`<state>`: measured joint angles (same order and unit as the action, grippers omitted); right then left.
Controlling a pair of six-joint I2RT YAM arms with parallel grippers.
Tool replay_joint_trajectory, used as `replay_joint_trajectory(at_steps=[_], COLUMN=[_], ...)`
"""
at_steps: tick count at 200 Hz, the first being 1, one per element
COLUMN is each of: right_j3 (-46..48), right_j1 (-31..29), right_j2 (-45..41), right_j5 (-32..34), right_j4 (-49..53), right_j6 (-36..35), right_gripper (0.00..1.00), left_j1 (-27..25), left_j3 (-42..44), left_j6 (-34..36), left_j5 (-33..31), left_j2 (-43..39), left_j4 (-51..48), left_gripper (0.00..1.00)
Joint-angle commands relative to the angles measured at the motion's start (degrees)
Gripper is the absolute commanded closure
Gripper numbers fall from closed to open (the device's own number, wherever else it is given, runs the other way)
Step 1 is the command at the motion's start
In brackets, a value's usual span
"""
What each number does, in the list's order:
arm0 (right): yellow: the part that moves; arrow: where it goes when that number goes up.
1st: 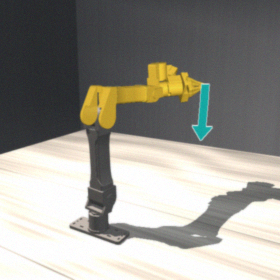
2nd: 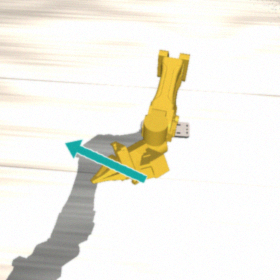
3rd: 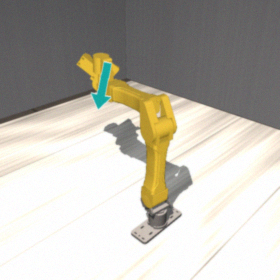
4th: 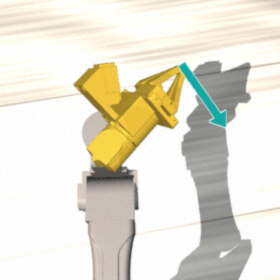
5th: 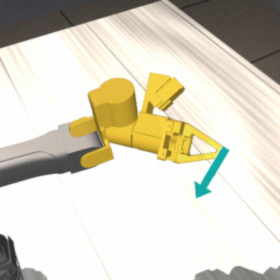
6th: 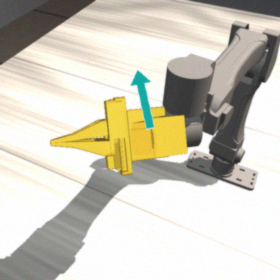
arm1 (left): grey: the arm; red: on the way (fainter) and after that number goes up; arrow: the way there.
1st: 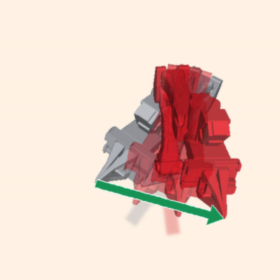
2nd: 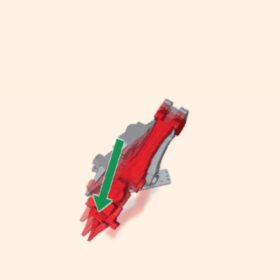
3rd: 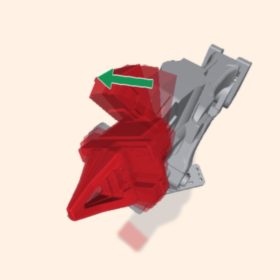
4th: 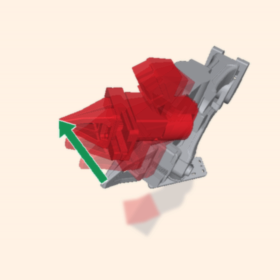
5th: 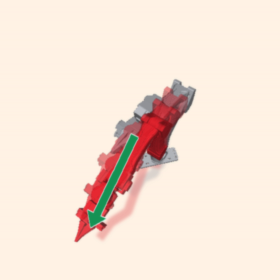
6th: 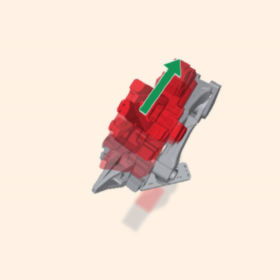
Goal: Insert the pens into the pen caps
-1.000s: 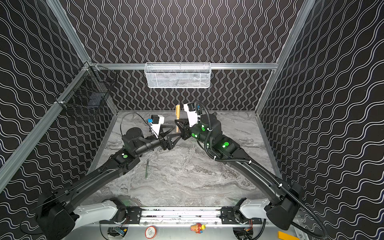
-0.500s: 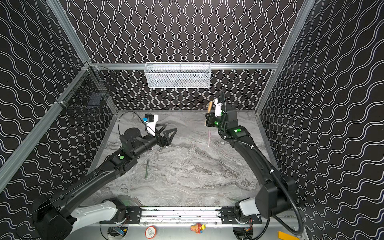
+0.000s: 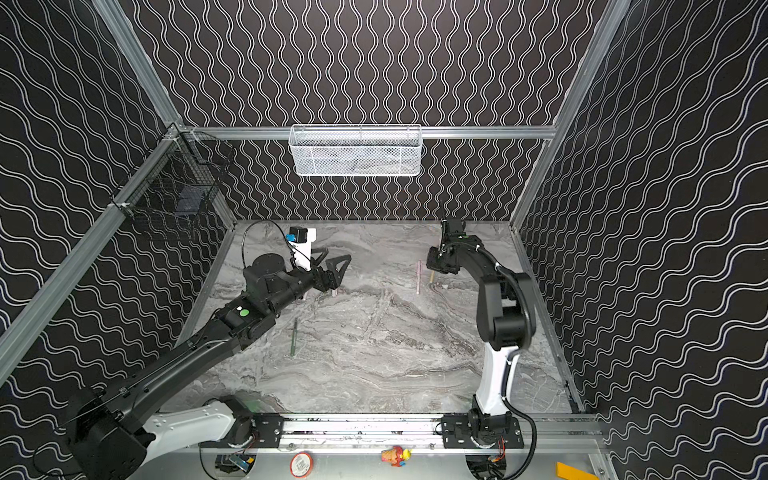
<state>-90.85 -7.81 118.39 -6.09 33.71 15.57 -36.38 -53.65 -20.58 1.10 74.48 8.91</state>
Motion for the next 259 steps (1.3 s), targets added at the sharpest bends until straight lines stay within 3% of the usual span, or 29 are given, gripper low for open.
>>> replay_joint_trajectory(at_steps=[1,79,168,218,259], right_j3=[-3.3,-2.5,-2.4,-2.5,3.4], right_j1=[-0.1,-0.3,-0.4,-0.4,-2.7], right_j2=[3.8,6.1,5.1,-0.1,-9.2], right_j5=[2.0,-3.0,-3.6,-2.0,0.2], right_j4=[6.0,5.3,4.8,4.7,0.4], right_j6=[-0.6,0.0,0.2,1.3,4.6], right_gripper=[0.89,0.86,0.74,0.67,0.66], left_j1=[0.1,0.0,0.0,0.0,0.9], left_j3=[-0.7,-0.6,-0.8,-0.9,-2.7], left_j6=[1.1,1.1,1.8,2.5,1.3], left_j5=[-0.5,0.0,-1.1,-2.5,-6.1], left_j2=[-0.1,-0.3,0.8,1.3,3.4], left_j4=[0.2,0.4,-0.1,-0.7,-4.3], left_gripper=[0.16,0.16,0.16,0.16,0.19])
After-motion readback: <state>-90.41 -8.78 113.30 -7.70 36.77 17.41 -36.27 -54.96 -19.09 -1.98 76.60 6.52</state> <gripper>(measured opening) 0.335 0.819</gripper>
